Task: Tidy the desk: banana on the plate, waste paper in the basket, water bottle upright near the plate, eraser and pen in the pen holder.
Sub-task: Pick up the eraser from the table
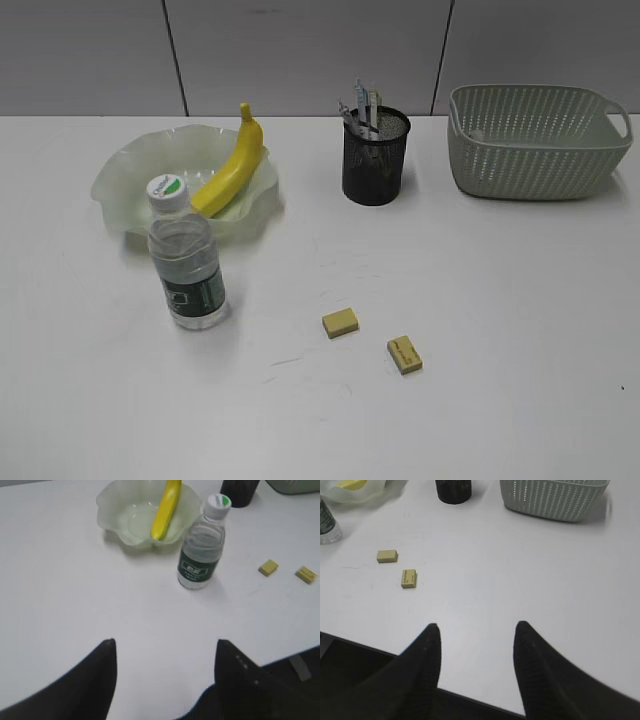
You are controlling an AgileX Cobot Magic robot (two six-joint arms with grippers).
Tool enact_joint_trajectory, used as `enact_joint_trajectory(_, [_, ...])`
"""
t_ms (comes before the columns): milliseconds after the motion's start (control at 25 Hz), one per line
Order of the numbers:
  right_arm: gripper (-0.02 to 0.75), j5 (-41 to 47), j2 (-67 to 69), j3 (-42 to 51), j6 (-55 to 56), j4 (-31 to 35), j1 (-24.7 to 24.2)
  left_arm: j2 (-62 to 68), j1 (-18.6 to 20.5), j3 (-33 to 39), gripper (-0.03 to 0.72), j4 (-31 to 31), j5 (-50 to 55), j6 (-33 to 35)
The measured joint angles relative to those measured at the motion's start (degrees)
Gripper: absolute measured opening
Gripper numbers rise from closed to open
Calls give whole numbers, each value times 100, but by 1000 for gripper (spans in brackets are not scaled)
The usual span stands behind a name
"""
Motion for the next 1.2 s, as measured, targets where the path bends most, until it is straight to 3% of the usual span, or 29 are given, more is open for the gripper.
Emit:
enact_joint_trajectory(160, [383, -45, 104, -21, -122, 21, 0, -853, 0, 188, 463, -348, -21, 219])
enact_joint_trajectory(280, [376, -673, 647, -132, -536, 175, 0, -1063, 0, 205, 450, -360, -23, 333])
enact_joint_trajectory(440, [372, -2124, 2732, -331, -689, 268, 0, -1064, 0, 222, 433, -409, -47, 368])
enact_joint_trajectory(520, [372, -2362, 4129, -719, -701, 407, 0, -1064, 36, 222, 424, -409, -52, 374])
enact_joint_trajectory(600, [372, -2368, 5690, -1226, -706, 700, 57, -1069, 261, 222, 420, -409, -64, 374])
enact_joint_trajectory(720, [368, -2367, 7437, -2001, -686, 874, 495, -1069, 985, 222, 418, -395, -60, 374])
enact_joint_trajectory(920, [373, -2367, 9538, -2841, -260, 875, 1125, -1069, 2020, 222, 416, -384, -60, 374])
enact_joint_trajectory(1040, [396, -2345, 10475, -3078, -154, 853, 1330, -1069, 2323, 222, 416, -384, -60, 374])
enact_joint_trajectory(1200, [397, -2330, 11135, -3151, 9, 841, 1424, -1069, 2431, 222, 416, -384, -60, 378])
